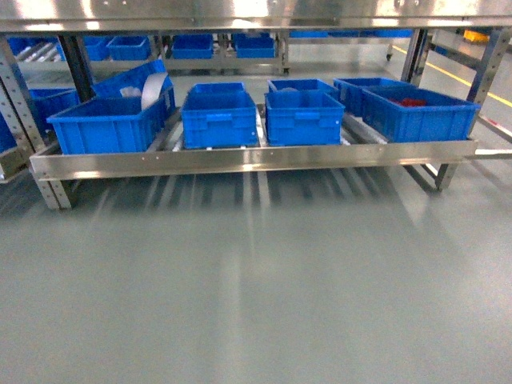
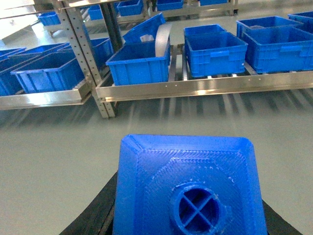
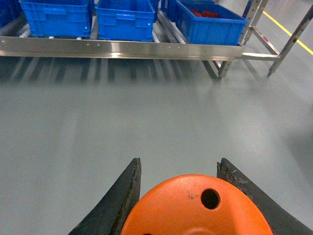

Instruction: Sort blue parts and orange caps into right shelf containers

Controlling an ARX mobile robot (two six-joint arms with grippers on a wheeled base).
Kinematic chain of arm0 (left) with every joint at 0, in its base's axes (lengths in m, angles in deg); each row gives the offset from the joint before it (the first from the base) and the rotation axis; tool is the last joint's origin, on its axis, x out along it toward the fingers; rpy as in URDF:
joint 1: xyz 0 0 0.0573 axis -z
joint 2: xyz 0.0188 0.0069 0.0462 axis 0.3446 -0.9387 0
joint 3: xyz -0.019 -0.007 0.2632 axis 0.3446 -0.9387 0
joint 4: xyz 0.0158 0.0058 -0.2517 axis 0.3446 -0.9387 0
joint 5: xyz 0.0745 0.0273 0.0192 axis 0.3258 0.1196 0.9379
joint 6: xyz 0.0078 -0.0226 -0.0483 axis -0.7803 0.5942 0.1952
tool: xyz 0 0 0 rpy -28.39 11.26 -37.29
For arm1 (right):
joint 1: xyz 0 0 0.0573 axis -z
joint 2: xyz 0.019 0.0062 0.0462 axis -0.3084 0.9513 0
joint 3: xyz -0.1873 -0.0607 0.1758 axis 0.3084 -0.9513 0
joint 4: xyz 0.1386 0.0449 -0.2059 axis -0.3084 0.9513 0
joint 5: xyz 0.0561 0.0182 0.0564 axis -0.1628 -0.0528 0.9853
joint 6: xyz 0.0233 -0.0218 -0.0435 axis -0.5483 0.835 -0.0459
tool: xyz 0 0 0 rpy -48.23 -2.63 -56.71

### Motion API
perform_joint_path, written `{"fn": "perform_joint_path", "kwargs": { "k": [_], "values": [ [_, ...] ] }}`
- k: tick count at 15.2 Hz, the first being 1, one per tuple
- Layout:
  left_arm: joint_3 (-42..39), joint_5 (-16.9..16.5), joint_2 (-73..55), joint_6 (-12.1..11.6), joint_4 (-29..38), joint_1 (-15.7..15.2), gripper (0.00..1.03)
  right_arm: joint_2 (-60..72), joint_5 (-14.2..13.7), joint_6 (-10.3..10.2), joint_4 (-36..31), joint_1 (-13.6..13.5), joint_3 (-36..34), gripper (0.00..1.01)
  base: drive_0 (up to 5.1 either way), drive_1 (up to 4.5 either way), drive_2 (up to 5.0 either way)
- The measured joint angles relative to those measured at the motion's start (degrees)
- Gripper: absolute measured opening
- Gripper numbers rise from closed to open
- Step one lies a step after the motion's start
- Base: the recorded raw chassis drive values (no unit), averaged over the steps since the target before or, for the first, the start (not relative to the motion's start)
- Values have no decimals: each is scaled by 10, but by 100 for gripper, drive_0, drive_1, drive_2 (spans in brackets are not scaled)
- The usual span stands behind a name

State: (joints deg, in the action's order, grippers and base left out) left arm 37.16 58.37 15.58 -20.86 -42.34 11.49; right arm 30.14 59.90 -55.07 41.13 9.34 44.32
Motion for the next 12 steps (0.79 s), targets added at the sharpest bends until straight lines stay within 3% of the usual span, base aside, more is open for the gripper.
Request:
{"fn": "perform_joint_path", "kwargs": {
  "k": [12],
  "values": [
    [0,0,0,0,0,0,44,0,0,3,1,0,0,42,0,0,0]
  ]
}}
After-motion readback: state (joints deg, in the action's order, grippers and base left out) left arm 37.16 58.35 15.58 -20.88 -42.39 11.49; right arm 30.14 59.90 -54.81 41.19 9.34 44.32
